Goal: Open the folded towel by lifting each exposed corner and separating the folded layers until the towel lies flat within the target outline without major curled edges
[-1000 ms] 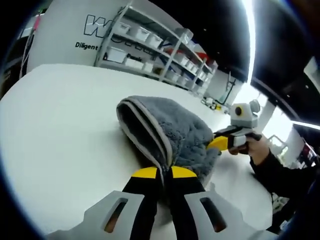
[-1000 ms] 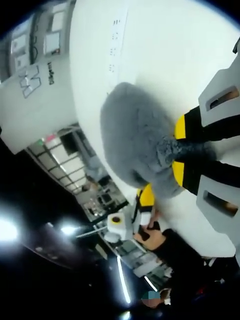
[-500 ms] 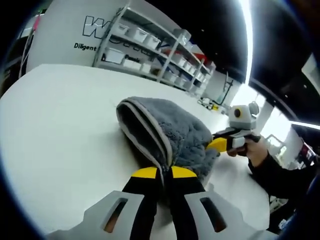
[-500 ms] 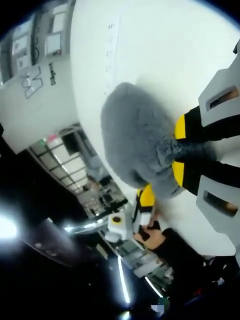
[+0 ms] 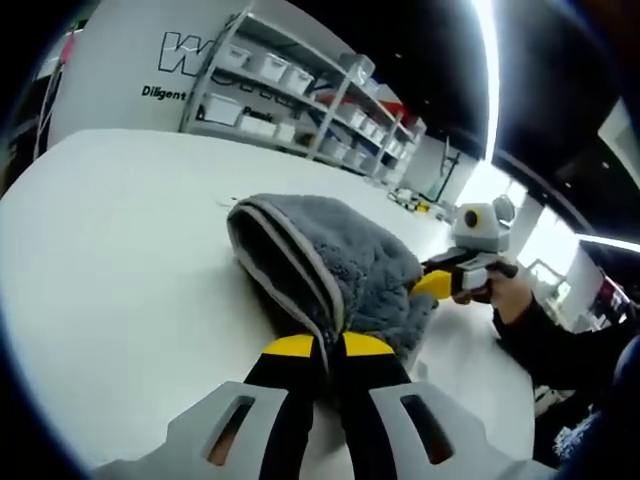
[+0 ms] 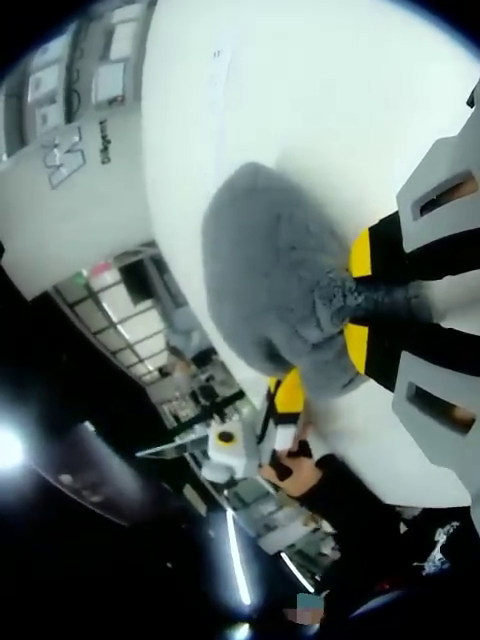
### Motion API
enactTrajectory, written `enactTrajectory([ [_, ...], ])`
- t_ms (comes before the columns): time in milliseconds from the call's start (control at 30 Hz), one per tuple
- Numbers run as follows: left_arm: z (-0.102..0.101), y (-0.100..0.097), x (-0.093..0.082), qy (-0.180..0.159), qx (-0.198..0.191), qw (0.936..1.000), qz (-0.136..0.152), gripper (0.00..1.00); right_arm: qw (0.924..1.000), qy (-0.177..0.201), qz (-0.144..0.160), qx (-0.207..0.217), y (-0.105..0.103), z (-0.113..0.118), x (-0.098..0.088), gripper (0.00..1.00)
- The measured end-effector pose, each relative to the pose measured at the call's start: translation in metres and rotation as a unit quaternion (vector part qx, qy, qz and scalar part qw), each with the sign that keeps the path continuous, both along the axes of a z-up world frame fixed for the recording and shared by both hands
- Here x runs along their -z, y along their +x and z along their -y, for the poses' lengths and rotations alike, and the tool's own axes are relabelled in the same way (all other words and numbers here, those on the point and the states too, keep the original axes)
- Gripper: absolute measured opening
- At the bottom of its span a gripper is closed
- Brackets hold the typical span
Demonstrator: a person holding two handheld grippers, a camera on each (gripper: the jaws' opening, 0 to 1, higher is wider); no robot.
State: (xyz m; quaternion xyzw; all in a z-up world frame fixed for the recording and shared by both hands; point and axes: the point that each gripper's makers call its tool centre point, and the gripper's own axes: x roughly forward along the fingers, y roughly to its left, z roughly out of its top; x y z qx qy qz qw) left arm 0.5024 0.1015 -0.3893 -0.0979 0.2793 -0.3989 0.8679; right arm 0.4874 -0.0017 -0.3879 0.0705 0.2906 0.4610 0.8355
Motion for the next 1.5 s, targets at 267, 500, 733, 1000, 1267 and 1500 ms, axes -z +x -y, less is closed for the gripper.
enactTrajectory([
  [267,0.001,-0.017,-0.002,0.021,0.016,0.9995,0.015,0.06,0.9999,-0.006,0.008,-0.013,-0.006,0.003,0.0,0.09],
  [500,-0.001,-0.026,-0.001,0.022,0.023,0.9993,0.02,0.06,0.9998,0.005,0.012,-0.015,-0.01,0.003,0.001,0.09],
  [733,-0.001,-0.028,-0.003,0.02,0.024,0.9993,0.019,0.06,0.9997,0.007,0.01,-0.02,-0.014,0.002,0.0,0.09],
  [1000,0.002,-0.035,-0.003,0.026,0.032,0.9989,0.02,0.06,0.9996,-0.001,0.016,-0.025,-0.023,0.004,-0.001,0.09],
  [1267,0.001,-0.044,-0.002,0.019,0.036,0.999,0.018,0.06,0.9995,0.003,0.016,-0.028,-0.033,0.005,0.0,0.09],
  [1500,0.0,-0.047,-0.002,0.016,0.038,0.9989,0.022,0.06,0.9993,0.003,0.024,-0.029,-0.039,0.004,0.0,0.1],
])
